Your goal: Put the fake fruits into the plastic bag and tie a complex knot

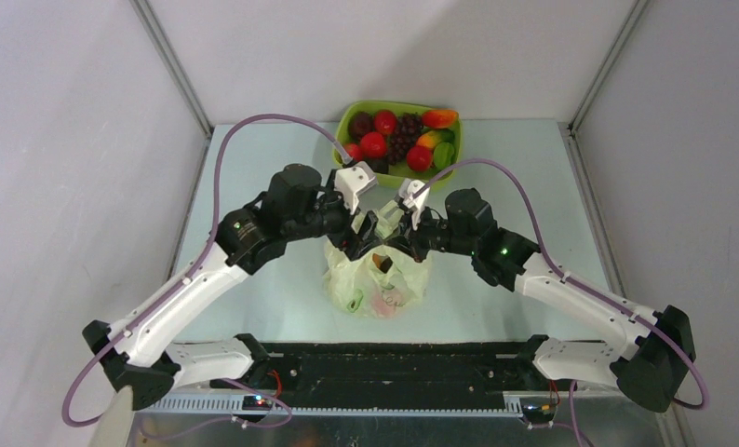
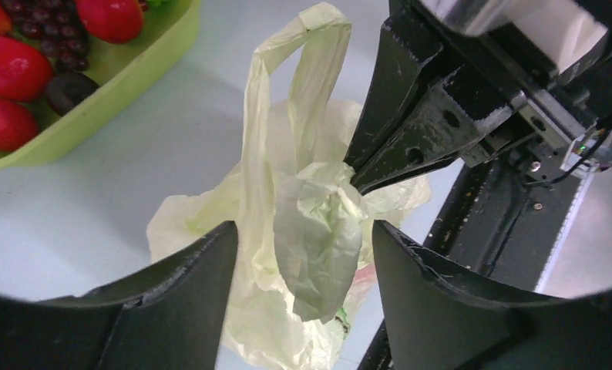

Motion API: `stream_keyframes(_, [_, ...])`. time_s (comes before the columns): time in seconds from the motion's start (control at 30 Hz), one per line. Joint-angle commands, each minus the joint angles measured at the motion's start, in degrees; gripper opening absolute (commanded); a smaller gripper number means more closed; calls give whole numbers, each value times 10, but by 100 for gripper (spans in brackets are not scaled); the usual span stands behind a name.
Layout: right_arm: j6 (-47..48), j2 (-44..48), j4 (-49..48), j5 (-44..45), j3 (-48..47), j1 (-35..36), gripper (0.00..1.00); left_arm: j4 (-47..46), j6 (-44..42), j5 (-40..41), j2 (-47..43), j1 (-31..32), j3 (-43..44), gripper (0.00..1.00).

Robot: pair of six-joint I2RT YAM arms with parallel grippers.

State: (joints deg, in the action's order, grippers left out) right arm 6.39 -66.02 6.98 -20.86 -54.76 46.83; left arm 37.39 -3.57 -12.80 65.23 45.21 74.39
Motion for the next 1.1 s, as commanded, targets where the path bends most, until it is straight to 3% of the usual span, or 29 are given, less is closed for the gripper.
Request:
stream_keyframes(0.0, [16,11,7,-1,-26,3,0,-24,-12,-22,12,3,36,59])
stream_keyframes(0.13, [17,20,20,6,-25,0,0,-24,-21,-34,26,3,31,12])
stream_keyframes(0.17, [15,25,21,2,-23,-4,3,-29,-21,-36,26,3,27,7])
stream_keyframes(0.23, [7,35,23,-7,-24,-12,33,-43,-22,-36,22,2,16,1])
stream_keyframes(0.3, [-6,51,26,-18,-23,-22,52,-60,-22,-33,15,3,3,0])
stream_keyframes(0.37, [-23,70,28,-24,-24,-34,63,-73,-24,-33,9,3,-8,0])
stream_keyframes(0.53, [-118,113,8,-32,-24,-102,77,-88,-27,-33,3,3,-24,0])
stream_keyframes(0.67, [-208,116,-22,-47,-24,-158,80,-88,-28,-32,7,3,-25,0])
stream_keyframes(0.83, [-245,82,-42,-49,-34,-178,80,-95,-30,-30,6,3,-32,0])
stream_keyframes(1.07, [-294,34,-110,-87,-45,-185,70,-103,-31,-24,5,3,-40,0])
